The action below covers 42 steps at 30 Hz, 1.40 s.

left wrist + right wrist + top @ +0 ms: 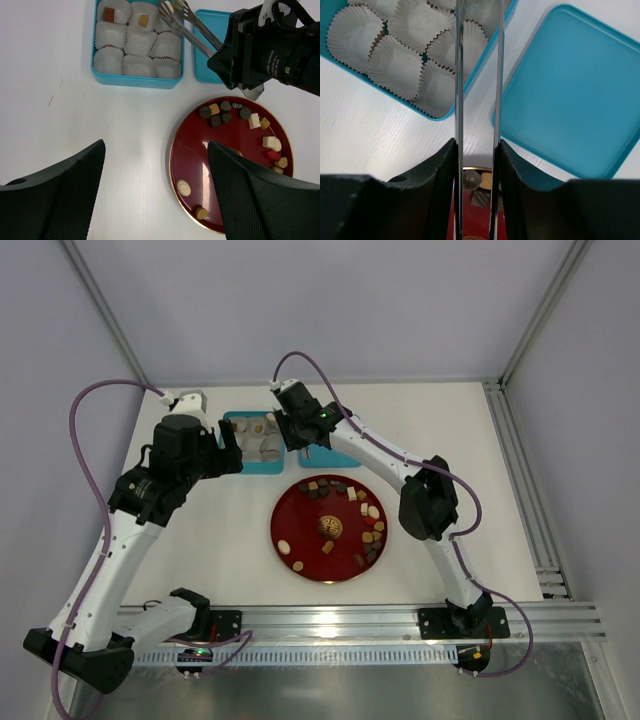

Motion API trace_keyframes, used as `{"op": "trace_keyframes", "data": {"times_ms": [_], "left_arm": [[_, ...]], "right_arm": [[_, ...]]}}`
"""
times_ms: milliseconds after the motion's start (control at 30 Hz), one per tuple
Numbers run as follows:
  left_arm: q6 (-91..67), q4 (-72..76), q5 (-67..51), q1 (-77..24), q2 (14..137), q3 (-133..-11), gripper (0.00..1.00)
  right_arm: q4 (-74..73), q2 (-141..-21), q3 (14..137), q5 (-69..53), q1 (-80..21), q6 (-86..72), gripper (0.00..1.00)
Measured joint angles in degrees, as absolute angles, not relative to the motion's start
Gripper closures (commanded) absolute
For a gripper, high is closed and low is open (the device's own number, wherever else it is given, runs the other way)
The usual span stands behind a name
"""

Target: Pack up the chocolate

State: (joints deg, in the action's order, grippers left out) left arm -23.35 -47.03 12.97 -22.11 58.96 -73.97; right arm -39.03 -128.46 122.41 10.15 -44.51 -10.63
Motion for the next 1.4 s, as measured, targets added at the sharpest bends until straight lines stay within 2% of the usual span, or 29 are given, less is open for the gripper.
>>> {"op": "trace_keyframes", "data": {"times_ms": [1167, 1400], "left_arm": [[-23.38, -47.03, 12.97, -22.11, 58.96, -73.97, 0.19], [-23.35, -47.03, 13.04, -22.11, 58.96, -73.97, 0.18]], "right_arm": [[-38.17, -128.38, 122.26, 9.89, -44.51, -10.61, 0.60], [-39.38, -124.79, 121.51, 10.20, -44.73, -10.66, 0.61]]}}
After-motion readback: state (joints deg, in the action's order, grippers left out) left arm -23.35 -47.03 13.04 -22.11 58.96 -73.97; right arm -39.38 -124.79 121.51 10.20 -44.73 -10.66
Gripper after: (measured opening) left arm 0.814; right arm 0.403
